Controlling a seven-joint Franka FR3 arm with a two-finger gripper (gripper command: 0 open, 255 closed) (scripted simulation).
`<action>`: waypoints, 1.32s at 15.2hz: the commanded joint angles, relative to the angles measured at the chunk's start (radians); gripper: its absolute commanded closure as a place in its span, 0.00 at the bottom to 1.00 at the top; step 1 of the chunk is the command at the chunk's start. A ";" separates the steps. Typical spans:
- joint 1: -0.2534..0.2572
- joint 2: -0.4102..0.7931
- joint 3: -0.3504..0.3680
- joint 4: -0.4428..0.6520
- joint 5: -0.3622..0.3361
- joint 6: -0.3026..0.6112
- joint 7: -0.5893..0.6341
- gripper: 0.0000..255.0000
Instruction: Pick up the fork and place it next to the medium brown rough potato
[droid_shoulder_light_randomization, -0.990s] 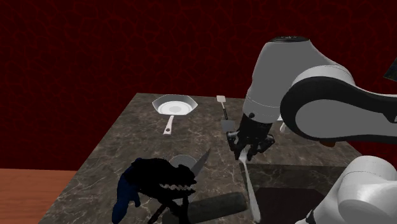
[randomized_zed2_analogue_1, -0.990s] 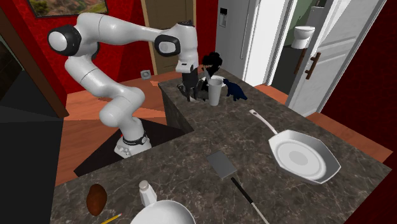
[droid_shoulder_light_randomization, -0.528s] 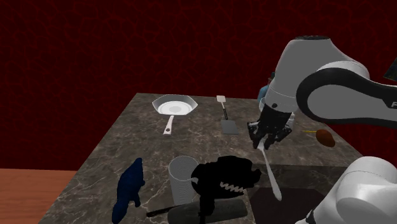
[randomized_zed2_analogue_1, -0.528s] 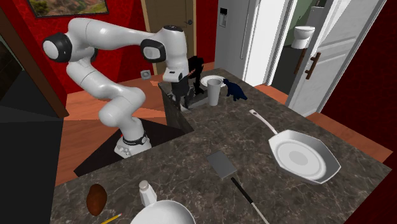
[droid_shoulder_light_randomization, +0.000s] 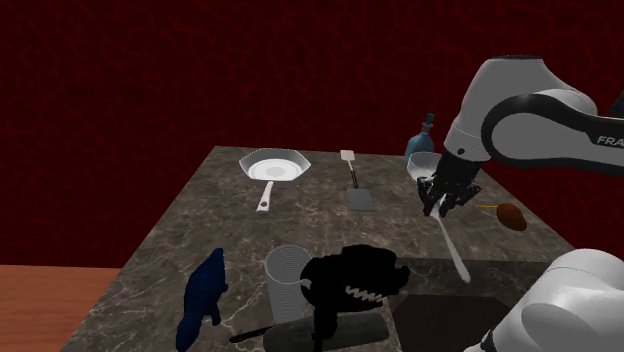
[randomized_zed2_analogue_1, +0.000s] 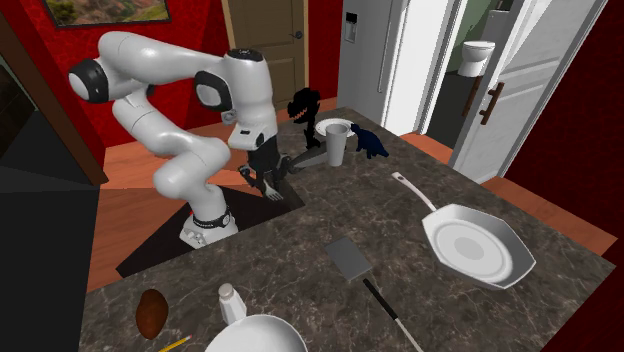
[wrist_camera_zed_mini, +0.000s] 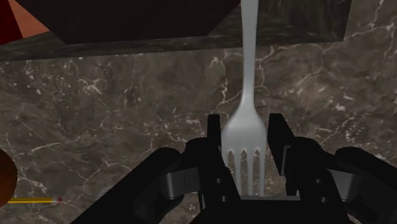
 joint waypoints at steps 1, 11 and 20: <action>-0.032 -0.001 -0.057 -0.004 -0.046 0.003 -0.057 1.00; -0.159 0.126 -0.316 0.076 -0.235 0.065 -0.310 1.00; -0.192 0.343 -0.537 0.248 -0.322 0.140 -0.522 1.00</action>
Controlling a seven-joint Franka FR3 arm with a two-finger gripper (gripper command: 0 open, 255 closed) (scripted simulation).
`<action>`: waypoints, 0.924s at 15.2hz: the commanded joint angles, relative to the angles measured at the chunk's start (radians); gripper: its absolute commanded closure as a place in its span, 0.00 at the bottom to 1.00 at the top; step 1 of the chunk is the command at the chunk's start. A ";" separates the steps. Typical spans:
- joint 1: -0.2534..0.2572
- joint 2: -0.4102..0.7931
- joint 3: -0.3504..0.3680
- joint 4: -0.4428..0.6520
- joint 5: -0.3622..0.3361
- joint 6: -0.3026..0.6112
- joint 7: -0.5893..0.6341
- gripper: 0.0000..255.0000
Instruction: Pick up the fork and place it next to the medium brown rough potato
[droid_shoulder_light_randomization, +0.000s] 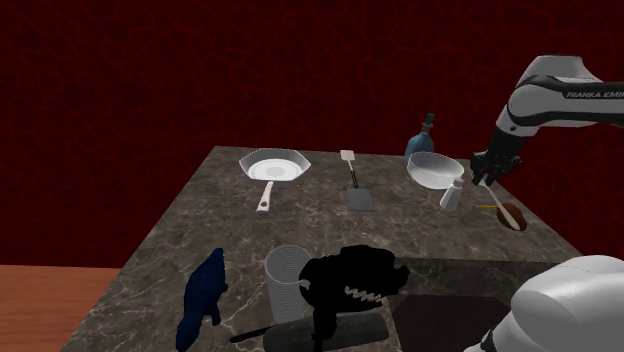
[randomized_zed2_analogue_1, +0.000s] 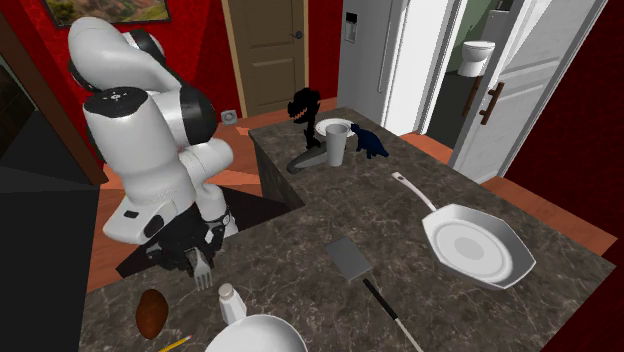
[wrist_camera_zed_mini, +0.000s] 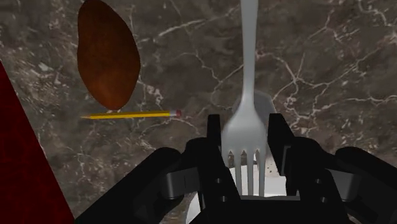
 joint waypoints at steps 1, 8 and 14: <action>0.000 0.059 -0.056 0.050 -0.011 0.018 -0.055 1.00; 0.039 0.275 -0.236 0.246 0.024 0.062 -0.239 1.00; 0.095 0.516 -0.415 0.453 0.164 0.076 -0.445 1.00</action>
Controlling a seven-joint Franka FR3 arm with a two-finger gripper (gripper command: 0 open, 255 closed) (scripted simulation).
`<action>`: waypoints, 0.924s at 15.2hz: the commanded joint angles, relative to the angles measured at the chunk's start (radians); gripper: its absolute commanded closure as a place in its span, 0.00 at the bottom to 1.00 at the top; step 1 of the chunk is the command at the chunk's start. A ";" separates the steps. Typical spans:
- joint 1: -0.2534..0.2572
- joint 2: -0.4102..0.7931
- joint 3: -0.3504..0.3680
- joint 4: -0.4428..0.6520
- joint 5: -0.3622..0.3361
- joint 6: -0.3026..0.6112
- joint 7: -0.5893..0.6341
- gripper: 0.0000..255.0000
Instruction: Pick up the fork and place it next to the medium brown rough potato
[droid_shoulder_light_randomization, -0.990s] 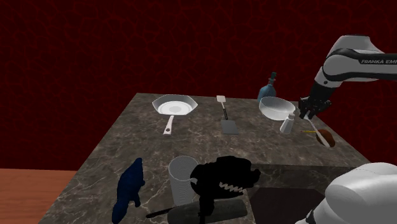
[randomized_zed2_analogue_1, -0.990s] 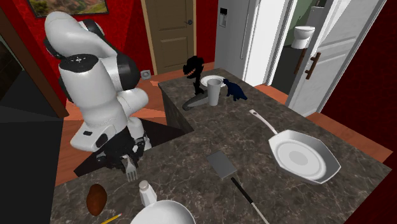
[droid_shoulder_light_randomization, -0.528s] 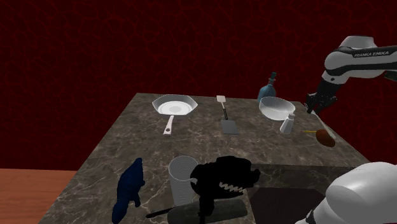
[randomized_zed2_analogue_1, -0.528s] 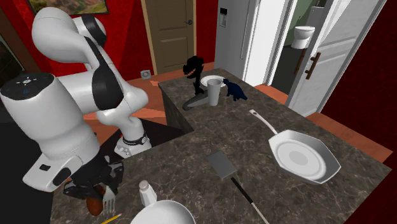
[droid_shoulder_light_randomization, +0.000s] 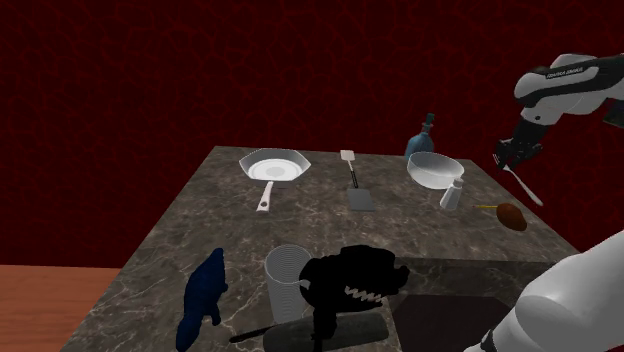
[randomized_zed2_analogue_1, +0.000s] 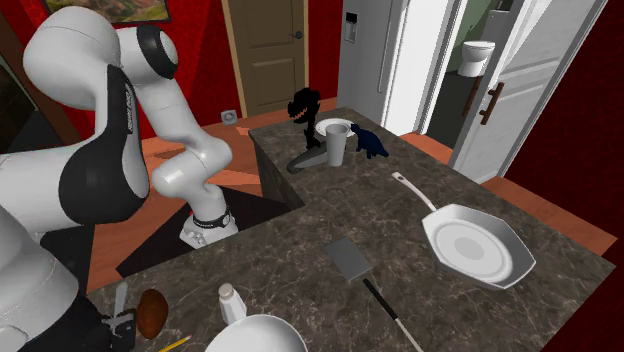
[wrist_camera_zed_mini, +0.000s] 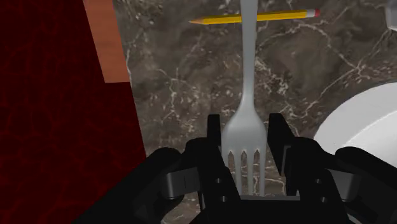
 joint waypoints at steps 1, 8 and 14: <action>0.015 0.096 -0.065 0.078 0.071 -0.002 -0.088 1.00; -0.024 0.335 -0.144 0.210 0.284 0.003 -0.282 1.00; -0.032 0.366 -0.139 0.153 0.317 0.076 -0.308 1.00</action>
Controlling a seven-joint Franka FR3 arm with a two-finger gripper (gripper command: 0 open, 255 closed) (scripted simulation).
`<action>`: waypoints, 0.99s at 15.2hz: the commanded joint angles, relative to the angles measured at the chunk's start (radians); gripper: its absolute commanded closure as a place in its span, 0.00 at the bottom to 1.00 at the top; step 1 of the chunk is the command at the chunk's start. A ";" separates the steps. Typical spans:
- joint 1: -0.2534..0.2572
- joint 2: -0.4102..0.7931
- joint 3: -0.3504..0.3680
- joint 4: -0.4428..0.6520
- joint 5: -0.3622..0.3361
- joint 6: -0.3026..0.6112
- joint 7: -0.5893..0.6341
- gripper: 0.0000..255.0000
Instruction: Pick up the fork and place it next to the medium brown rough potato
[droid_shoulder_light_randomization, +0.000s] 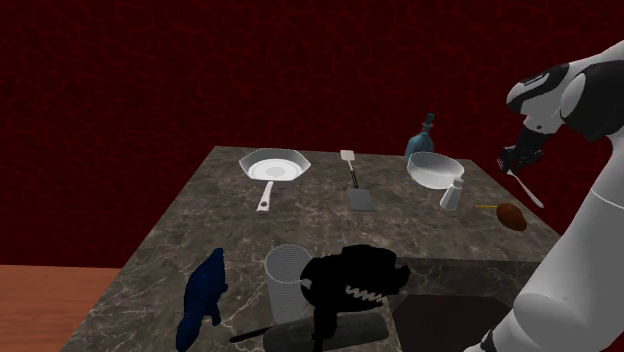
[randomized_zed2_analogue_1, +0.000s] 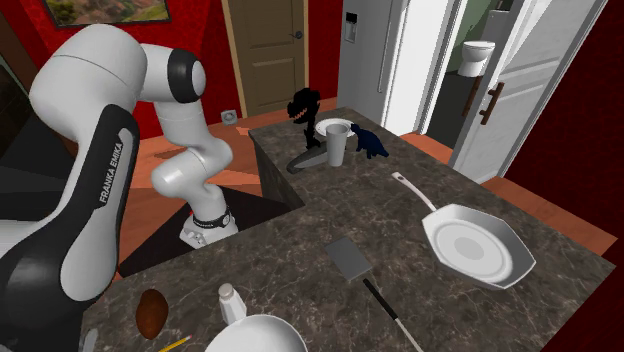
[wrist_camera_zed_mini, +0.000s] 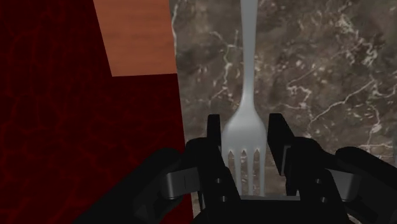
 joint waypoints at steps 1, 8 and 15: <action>-0.002 0.009 0.002 -0.022 0.011 0.027 -0.008 1.00; -0.020 0.060 0.017 -0.076 0.067 0.108 -0.050 1.00; -0.044 0.114 0.040 -0.115 0.129 0.175 -0.094 1.00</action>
